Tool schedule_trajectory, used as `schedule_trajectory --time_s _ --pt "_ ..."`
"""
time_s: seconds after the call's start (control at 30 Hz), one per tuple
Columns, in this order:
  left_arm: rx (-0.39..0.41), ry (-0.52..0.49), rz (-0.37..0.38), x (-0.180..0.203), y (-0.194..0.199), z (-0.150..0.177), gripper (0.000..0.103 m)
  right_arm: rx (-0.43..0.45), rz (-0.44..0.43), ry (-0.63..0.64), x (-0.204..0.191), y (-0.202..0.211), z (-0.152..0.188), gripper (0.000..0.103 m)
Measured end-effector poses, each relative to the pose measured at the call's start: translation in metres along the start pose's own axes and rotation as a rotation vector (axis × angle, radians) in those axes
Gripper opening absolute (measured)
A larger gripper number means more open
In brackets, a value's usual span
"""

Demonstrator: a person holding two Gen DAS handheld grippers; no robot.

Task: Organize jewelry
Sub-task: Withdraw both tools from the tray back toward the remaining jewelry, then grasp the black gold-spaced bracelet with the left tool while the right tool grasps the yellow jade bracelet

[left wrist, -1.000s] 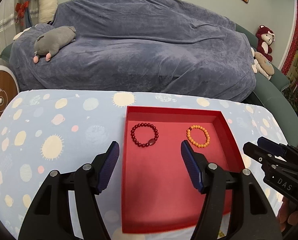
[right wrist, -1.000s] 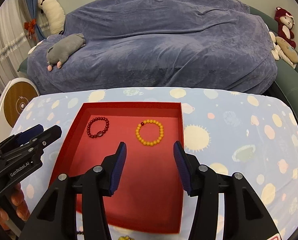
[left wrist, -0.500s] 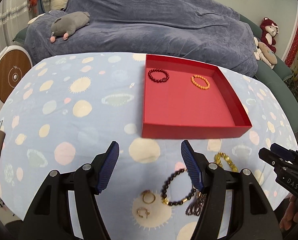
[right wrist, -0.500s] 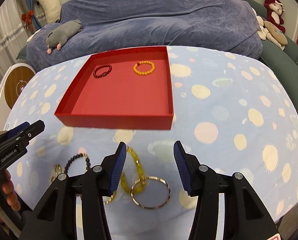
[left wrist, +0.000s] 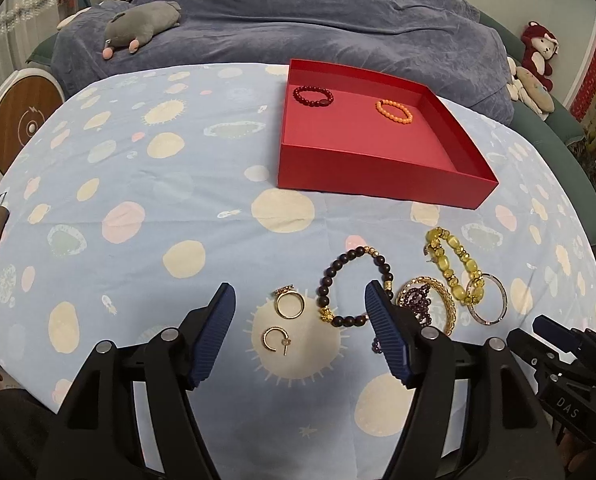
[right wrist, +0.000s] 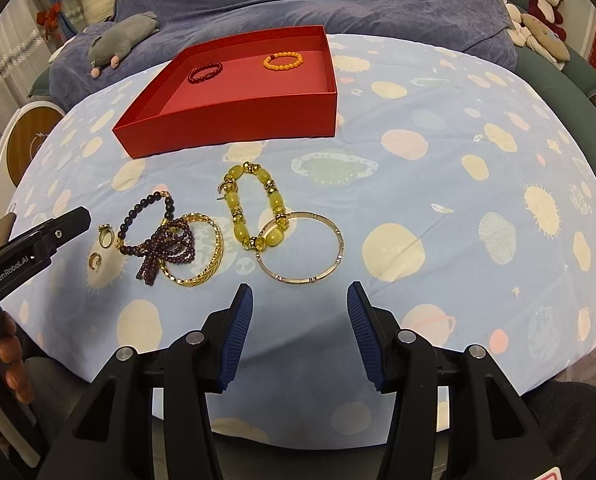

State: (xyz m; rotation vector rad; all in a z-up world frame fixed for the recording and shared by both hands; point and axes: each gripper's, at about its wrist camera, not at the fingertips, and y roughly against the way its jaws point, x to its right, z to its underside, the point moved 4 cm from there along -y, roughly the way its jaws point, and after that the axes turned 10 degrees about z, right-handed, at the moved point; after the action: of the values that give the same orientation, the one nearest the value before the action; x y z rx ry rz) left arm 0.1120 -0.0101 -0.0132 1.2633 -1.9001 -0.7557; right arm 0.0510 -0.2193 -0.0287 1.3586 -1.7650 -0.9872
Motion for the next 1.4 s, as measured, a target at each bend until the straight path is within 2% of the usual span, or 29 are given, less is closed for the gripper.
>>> schedule_trajectory --time_s 0.3,0.4,0.6,0.67,0.73,0.83,1.03,1.1,1.13,1.4 --pt "-0.053 -0.045 -0.018 0.004 -0.04 -0.005 0.063 -0.002 -0.005 0.011 -0.004 -0.012 -0.015 0.048" --pt "-0.078 -0.05 -0.008 0.004 -0.051 -0.005 0.057 0.003 -0.004 0.007 -0.005 -0.017 -0.025 0.048" --pt "-0.086 -0.072 0.008 0.008 -0.057 -0.006 0.037 0.013 -0.001 0.009 -0.011 -0.031 -0.05 0.048" --pt "-0.089 -0.064 0.031 0.008 -0.058 -0.007 0.019 0.011 -0.003 0.018 -0.015 -0.037 -0.057 0.048" --pt "-0.099 -0.051 0.066 0.009 -0.059 -0.008 0.01 0.011 -0.005 0.027 -0.017 -0.042 -0.062 0.046" --pt "-0.1 -0.065 0.074 0.012 -0.059 -0.007 0.01 0.001 -0.01 0.04 -0.022 -0.049 -0.067 0.04" --pt "-0.106 -0.044 0.1 0.014 -0.057 -0.007 0.008 -0.04 -0.024 0.077 -0.031 -0.063 -0.064 0.017" --pt "-0.104 -0.042 0.101 0.013 -0.056 -0.008 0.008 -0.032 -0.027 0.084 -0.033 -0.063 -0.063 0.014" --pt "-0.103 -0.041 0.103 0.013 -0.056 -0.009 0.008 -0.033 -0.034 0.085 -0.033 -0.063 -0.062 0.009" --pt "-0.111 -0.023 0.116 0.011 -0.056 -0.01 0.009 -0.039 -0.052 0.059 -0.029 -0.061 -0.057 0.009"
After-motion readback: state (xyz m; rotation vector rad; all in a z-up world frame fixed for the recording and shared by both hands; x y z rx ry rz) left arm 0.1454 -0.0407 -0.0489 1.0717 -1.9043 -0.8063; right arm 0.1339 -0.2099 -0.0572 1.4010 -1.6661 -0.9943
